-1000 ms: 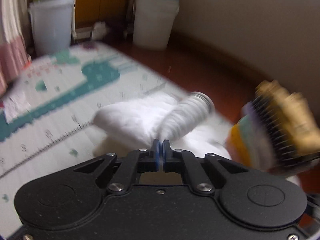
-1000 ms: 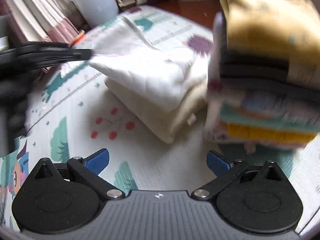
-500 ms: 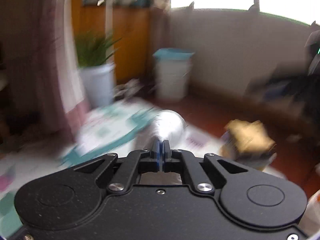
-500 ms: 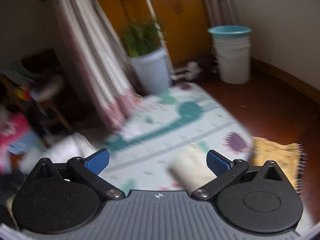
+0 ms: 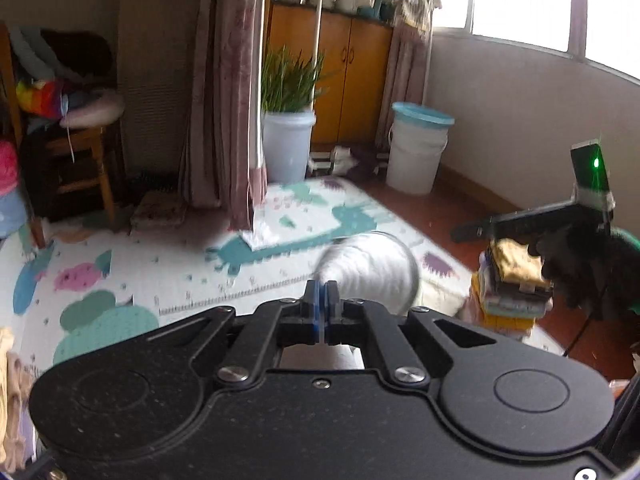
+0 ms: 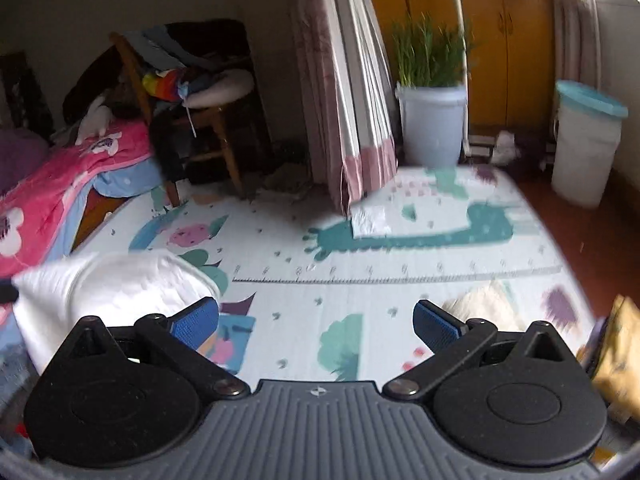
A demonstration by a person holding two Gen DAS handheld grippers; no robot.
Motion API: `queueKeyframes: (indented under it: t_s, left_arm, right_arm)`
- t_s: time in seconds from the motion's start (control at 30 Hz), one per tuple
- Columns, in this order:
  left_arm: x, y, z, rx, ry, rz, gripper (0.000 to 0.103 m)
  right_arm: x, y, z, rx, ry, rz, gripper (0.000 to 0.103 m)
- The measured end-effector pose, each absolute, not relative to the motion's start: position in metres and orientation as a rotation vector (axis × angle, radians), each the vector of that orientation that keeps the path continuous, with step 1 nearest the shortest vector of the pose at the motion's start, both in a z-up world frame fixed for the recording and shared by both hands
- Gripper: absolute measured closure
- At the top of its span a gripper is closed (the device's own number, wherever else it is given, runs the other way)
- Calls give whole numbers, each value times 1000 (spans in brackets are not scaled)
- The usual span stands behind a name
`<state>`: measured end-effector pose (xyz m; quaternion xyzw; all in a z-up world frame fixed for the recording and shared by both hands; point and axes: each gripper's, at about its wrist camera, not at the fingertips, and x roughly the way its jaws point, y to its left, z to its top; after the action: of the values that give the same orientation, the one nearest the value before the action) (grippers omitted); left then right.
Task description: Fold clothes
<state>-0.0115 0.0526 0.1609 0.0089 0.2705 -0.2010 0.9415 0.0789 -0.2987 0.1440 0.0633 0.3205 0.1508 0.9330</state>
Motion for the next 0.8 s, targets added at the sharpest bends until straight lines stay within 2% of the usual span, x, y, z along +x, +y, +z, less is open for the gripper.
queueKeyframes:
  t_s: [0.13, 0.23, 0.3, 0.4, 0.47, 0.5, 0.6, 0.63, 0.67, 0.8]
  left_arm:
    - [28, 61, 110, -13, 682, -376, 103]
    - [67, 48, 60, 107, 800, -346, 101]
    - [79, 45, 48, 133, 850, -336, 101]
    - [79, 45, 54, 153, 826, -339, 86]
    - [72, 50, 65, 159, 786, -330, 53]
    - [67, 54, 68, 173, 766, -335, 49]
    - [52, 67, 59, 266, 753, -355, 43]
    - [48, 71, 50, 306, 765, -358, 37]
    - [44, 75, 37, 355, 790, -357, 37]
    - [32, 95, -33, 534, 944, -320, 37]
  right_arm:
    - [77, -280, 125, 40, 695, 314, 0]
    - [71, -257, 99, -81, 740, 343, 0]
    - [71, -242, 82, -128, 792, 373, 0]
    - [71, -217, 60, -201, 852, 421, 0]
    - [67, -196, 50, -265, 860, 475, 1]
    - [63, -184, 46, -303, 856, 509, 1]
    - [42, -147, 32, -451, 824, 639, 1]
    - [29, -135, 24, -513, 815, 690, 3]
    - [14, -124, 15, -583, 807, 744, 5]
    - [-52, -87, -35, -881, 735, 906, 22]
